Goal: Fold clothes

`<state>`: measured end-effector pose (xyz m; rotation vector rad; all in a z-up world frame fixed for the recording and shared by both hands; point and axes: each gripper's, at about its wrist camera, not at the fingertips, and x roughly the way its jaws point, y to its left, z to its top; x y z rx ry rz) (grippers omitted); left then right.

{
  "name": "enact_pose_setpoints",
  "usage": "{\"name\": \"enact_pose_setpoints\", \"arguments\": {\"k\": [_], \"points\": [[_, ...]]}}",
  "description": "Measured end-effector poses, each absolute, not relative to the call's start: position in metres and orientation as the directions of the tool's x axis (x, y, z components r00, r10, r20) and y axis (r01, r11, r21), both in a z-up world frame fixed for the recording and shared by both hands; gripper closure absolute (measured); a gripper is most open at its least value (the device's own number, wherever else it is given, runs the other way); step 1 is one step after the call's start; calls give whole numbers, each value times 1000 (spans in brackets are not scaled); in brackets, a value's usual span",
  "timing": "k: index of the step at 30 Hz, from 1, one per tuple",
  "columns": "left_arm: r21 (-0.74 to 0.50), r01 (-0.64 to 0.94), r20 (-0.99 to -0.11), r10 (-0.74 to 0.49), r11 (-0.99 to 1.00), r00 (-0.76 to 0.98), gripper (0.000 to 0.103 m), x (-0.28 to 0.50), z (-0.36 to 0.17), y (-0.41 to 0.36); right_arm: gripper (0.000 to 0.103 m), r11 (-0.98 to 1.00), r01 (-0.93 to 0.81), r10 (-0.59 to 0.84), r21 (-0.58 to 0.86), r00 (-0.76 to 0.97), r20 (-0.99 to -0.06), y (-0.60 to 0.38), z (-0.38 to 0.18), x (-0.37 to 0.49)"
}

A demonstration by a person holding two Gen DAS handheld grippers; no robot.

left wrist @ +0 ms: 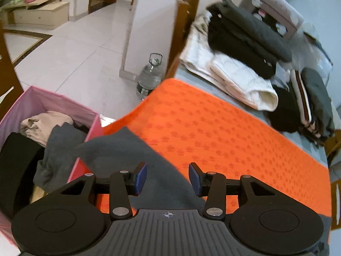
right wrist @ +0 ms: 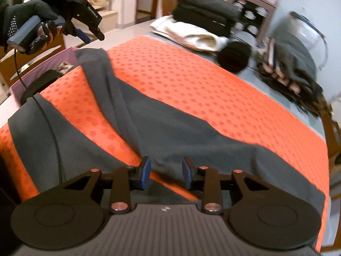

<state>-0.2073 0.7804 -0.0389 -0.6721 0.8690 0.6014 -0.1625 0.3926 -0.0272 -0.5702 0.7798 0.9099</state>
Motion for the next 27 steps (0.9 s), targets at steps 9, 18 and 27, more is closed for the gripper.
{"name": "enact_pose_setpoints", "arguments": {"k": [9,18,27], "points": [[-171,-752,-928,151,636,339,54,-153,-67,779,64,623,-777,428,-90,435,-792,352,-31,-168],[-122,-798,-931,211,591,298,97,-160,-70,777,64,672,-737,411,-69,449,-793,336,-34,-166],[-484,-709,-726,216,513,653,98,-196,-7,782,64,684,-725,380,-78,446,-810,333,-44,-135]]}}
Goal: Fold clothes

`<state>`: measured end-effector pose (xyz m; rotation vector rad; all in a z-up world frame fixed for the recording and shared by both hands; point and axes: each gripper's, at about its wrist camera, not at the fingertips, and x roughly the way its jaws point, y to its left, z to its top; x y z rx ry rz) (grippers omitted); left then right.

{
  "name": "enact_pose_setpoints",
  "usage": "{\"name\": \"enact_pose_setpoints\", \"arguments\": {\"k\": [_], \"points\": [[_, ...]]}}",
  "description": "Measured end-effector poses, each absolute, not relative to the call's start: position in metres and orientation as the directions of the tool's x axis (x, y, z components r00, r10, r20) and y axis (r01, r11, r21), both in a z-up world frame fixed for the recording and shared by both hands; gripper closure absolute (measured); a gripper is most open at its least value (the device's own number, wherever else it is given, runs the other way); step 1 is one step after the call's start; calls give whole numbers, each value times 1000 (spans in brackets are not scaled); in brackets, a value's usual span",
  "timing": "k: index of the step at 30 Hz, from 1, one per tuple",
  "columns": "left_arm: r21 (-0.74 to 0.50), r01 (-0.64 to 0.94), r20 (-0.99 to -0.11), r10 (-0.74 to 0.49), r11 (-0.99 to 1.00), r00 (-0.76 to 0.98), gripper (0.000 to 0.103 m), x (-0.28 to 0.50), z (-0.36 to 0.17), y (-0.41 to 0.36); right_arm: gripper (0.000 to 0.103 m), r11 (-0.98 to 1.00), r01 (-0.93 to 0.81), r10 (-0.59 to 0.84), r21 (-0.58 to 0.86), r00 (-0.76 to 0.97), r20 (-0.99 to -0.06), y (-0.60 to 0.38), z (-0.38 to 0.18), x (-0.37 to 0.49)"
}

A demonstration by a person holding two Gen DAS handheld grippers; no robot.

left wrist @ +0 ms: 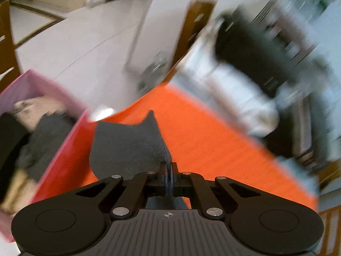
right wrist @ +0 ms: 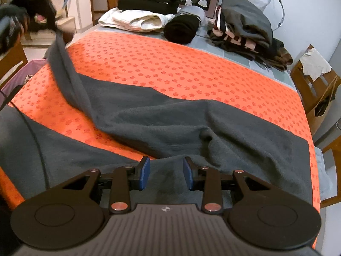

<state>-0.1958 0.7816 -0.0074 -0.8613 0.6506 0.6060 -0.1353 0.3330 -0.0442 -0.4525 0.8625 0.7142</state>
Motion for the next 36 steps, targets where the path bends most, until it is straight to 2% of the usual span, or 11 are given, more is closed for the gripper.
{"name": "enact_pose_setpoints", "arguments": {"k": [2,7,10,18,21,23,25,30,36], "points": [[-555,-641,-637,224,531,737,98,-205,12,778,64,673,-735,379,-83,440,-814,335,-46,-131],[-608,-583,-558,233,538,797,98,-237,28,772,64,650,-755,384,-84,422,-822,338,-50,-128],[-589,-623,-592,250,515,766,98,-264,7,772,64,640,-764,386,-83,414,-824,339,-51,-129],[-482,-794,-763,268,370,588,97,-339,-64,766,64,628,-773,381,-85,402,-833,335,-51,-126],[-441,-823,-797,266,357,542,91,-353,-80,761,64,635,-768,379,-77,397,-836,330,-51,-122],[-367,-850,-817,305,379,489,88,-353,-84,756,64,640,-765,379,-68,392,-838,326,-50,-119],[-310,-857,-819,343,412,461,73,-355,-82,752,64,653,-756,381,-53,388,-840,320,-48,-115],[-212,-827,-756,448,522,476,54,-355,-63,732,64,710,-704,378,-13,396,-837,299,-38,-103],[-185,-664,-717,363,724,595,54,-320,-37,709,64,749,-662,350,-31,435,-829,256,-19,-79]]}}
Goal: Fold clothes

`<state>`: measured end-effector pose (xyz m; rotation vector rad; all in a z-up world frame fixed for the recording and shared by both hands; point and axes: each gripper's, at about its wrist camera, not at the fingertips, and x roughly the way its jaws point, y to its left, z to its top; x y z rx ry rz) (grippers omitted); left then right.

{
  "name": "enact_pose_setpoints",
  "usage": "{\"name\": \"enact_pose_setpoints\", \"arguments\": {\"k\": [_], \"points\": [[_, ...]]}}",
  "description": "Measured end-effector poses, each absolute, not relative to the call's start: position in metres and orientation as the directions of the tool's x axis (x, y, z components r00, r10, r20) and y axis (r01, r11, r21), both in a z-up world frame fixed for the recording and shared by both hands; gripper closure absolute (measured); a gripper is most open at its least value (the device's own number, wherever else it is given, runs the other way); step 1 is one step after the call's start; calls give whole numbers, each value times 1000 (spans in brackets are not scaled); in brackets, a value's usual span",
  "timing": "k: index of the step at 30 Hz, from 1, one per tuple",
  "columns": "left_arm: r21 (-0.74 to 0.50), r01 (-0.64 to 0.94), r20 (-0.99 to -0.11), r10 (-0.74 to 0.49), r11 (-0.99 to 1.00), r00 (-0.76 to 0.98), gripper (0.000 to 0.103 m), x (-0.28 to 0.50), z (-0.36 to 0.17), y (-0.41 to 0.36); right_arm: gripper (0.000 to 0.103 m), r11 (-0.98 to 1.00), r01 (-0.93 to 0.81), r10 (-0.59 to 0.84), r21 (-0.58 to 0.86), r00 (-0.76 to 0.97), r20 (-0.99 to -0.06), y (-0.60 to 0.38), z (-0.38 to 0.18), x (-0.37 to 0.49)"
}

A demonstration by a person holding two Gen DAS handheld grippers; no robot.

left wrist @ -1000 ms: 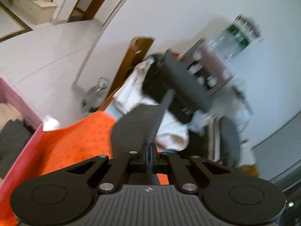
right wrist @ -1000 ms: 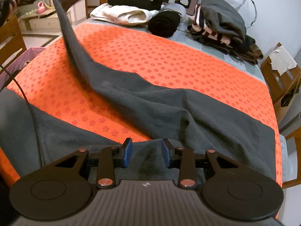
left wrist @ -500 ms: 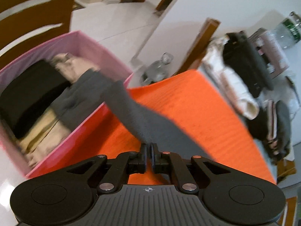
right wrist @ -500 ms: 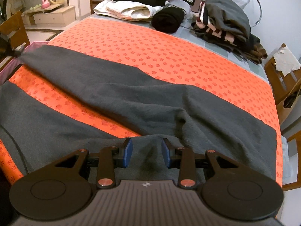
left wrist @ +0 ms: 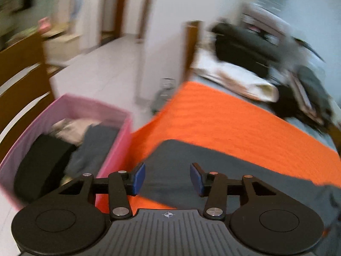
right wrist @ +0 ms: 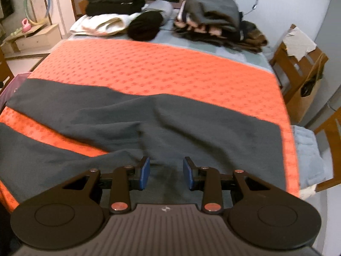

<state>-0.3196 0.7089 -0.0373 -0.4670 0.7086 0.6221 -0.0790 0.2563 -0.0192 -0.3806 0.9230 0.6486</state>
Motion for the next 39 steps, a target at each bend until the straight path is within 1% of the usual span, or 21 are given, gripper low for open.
{"name": "enact_pose_setpoints", "arguments": {"k": [4,6,8,11,15,19,23,25,26,28,32,33,34,35,36,37,38,39], "points": [[-188,-526,-738,235,829,633,53,-277,-33,687,64,698,-713,349,-66,420,-838,227,-12,-56],[-193,-460,-784,146,866,604,53,-252,-37,676,64,663,-744,347,-83,404,-847,211,-11,-41],[-190,-418,-823,88,888,562,53,-228,-41,660,64,628,-772,346,-95,386,-855,200,-11,-24],[-166,-376,-836,73,912,544,53,-197,-37,634,64,570,-814,351,-114,366,-862,187,-12,2],[-114,-320,-835,83,941,543,53,-161,-33,602,64,499,-856,358,-137,347,-867,179,-19,36],[-46,-223,-844,82,974,530,51,-124,-36,573,60,418,-897,366,-144,311,-877,181,-30,66],[26,-139,-863,92,990,496,51,-91,-43,561,60,345,-927,354,-144,271,-895,193,-43,94],[83,-107,-864,126,991,488,51,-77,-47,559,60,316,-938,347,-144,255,-902,200,-50,107],[94,-90,-867,126,991,482,51,-71,-49,560,60,303,-942,343,-140,245,-907,204,-53,113],[93,-60,-878,110,994,466,53,-63,-53,563,58,284,-950,338,-131,227,-914,210,-60,125],[12,11,-901,6,1000,434,53,-52,-57,565,57,244,-967,312,-70,146,-939,220,-76,142],[-7,24,-904,-17,1000,427,55,-52,-59,565,57,229,-972,305,-48,118,-945,221,-80,144],[-14,32,-905,-27,999,424,61,-51,-60,564,57,214,-977,296,-25,89,-951,222,-83,145],[-18,36,-908,-31,999,419,64,-49,-62,563,57,201,-980,288,-6,65,-955,222,-87,146],[-28,37,-912,-41,999,409,69,-48,-65,563,57,198,-980,284,-6,63,-957,222,-90,146],[-40,41,-917,-53,998,396,77,-48,-67,562,60,204,-979,289,-6,66,-955,222,-91,146],[-43,45,-922,-57,998,383,81,-48,-70,560,66,213,-977,295,-8,72,-953,221,-91,146],[-32,49,-928,-48,998,370,85,-48,-74,557,81,236,-972,307,-20,94,-947,219,-90,146]]}}
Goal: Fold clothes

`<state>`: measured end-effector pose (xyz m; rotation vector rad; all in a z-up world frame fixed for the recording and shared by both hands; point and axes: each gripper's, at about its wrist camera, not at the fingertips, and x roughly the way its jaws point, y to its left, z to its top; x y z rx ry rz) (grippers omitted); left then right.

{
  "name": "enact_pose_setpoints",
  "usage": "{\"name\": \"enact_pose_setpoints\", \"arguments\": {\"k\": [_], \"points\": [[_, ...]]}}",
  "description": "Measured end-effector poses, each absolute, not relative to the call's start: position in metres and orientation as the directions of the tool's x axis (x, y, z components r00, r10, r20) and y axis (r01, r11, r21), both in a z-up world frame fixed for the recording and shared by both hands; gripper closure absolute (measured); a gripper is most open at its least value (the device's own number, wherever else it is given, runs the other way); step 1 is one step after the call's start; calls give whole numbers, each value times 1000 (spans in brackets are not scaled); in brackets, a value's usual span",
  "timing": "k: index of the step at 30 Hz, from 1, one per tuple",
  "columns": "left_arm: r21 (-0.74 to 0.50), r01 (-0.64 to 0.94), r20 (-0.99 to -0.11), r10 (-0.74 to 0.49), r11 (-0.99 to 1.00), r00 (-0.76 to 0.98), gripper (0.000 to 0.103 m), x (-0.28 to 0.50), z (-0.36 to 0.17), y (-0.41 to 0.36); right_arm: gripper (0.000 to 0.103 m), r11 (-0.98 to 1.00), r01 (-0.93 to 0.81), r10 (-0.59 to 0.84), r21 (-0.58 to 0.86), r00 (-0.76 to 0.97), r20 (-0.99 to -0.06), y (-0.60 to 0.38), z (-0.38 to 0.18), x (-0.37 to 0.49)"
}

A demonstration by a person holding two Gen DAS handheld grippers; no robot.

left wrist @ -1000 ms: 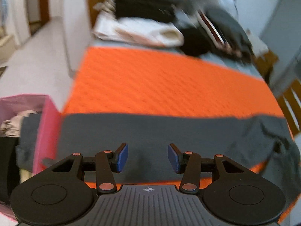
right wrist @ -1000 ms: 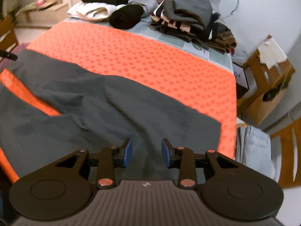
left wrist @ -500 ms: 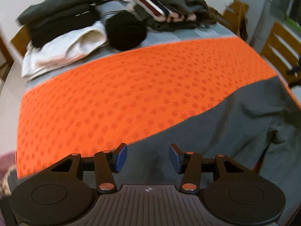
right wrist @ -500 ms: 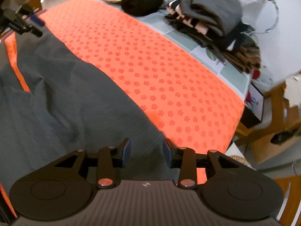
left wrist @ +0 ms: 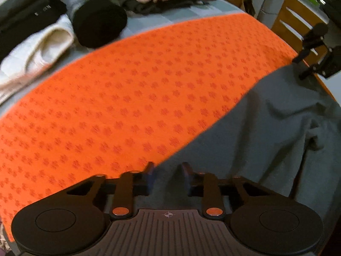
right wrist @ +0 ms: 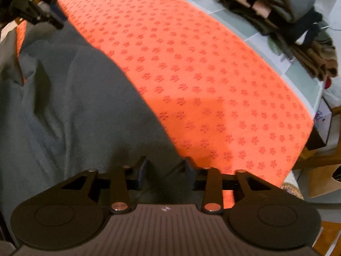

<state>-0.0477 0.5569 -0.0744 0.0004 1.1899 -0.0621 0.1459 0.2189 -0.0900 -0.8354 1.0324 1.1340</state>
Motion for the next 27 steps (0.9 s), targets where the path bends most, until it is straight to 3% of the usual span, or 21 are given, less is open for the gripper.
{"name": "enact_pose_setpoints", "arguments": {"k": [3,8,14,18,21,22,27], "points": [[37,45,-916,16,998,400,100,-53,-76,548,90,302,-952,336,-60,165,-927,212,-87,142],[182,-69,-839,191,981,510,100,-58,-55,545,93,339,-922,342,-186,305,-889,203,-65,130],[269,-122,-760,288,955,582,100,-29,-51,546,93,372,-892,332,-258,387,-860,209,-56,148],[251,-149,-770,291,956,567,95,-13,-66,554,83,347,-892,308,-290,400,-863,218,-80,150],[190,-197,-774,270,962,573,72,-21,-63,563,68,389,-872,310,-298,428,-849,216,-82,150],[169,-208,-768,261,963,585,71,-28,-58,565,63,416,-863,318,-287,434,-843,213,-77,149],[63,-180,-777,162,982,609,71,-65,-32,560,61,567,-800,360,-197,455,-814,178,-43,143]]}}
